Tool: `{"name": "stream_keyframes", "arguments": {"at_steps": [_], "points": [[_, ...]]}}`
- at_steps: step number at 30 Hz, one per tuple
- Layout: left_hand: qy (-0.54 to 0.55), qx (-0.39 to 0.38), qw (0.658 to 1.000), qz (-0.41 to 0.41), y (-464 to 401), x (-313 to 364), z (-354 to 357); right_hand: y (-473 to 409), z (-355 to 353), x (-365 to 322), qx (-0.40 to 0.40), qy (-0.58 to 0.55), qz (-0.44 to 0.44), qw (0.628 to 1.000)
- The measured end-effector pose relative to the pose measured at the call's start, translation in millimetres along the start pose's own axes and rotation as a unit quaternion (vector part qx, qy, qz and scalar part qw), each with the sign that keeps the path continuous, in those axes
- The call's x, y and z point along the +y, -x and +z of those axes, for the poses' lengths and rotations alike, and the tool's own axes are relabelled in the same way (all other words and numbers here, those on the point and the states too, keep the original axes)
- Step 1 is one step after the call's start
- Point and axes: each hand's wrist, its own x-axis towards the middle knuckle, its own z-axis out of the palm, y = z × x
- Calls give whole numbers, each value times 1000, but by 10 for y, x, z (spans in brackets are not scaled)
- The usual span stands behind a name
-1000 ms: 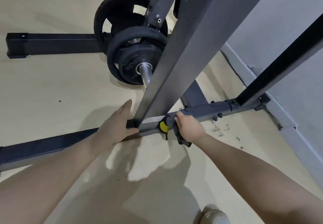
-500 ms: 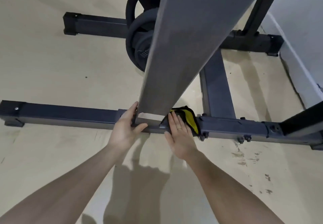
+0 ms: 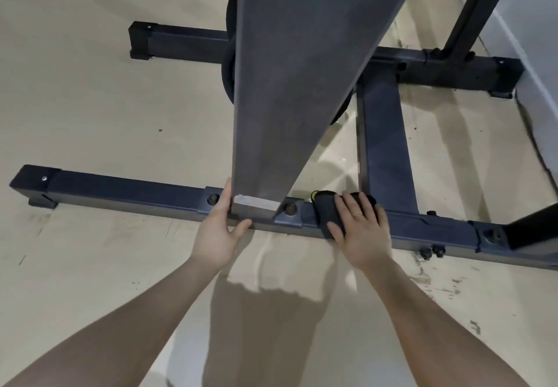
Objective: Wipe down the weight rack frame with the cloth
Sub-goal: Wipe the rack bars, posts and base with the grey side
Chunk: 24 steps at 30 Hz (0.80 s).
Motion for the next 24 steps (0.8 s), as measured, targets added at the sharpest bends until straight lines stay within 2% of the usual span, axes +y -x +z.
{"name": "stream_keyframes", "arguments": {"at_steps": [2,4,5,7,9,11,14,15,19,21,24], "points": [[-34,39,998,-28,49,12,105,57,64,-94,-33,3,21,999],[-62,89,988,-113,148,44,268,95,169,-353,-21,0,-2,1000],[-81,95,980,-156,195,35,337,79,184,-454,-7,-5,-20,1000],[-125,48,973,-189,271,14,419,21,208,-501,14,-15,-49,999],[-167,-38,975,-145,321,3,451,16,226,-361,18,-17,-77,997],[-221,-108,968,-45,361,70,471,87,233,-143,26,-19,-105,994],[-328,-104,924,169,320,223,506,252,206,116,41,3,-89,995],[-346,-98,910,207,277,272,511,301,215,135,39,-3,-74,997],[-428,-176,874,146,144,390,552,358,306,-184,69,-53,-13,996],[-459,-202,857,121,130,396,590,313,277,-328,48,-53,-45,996],[-460,-225,854,95,106,459,559,264,174,-128,21,-23,-103,994]]}}
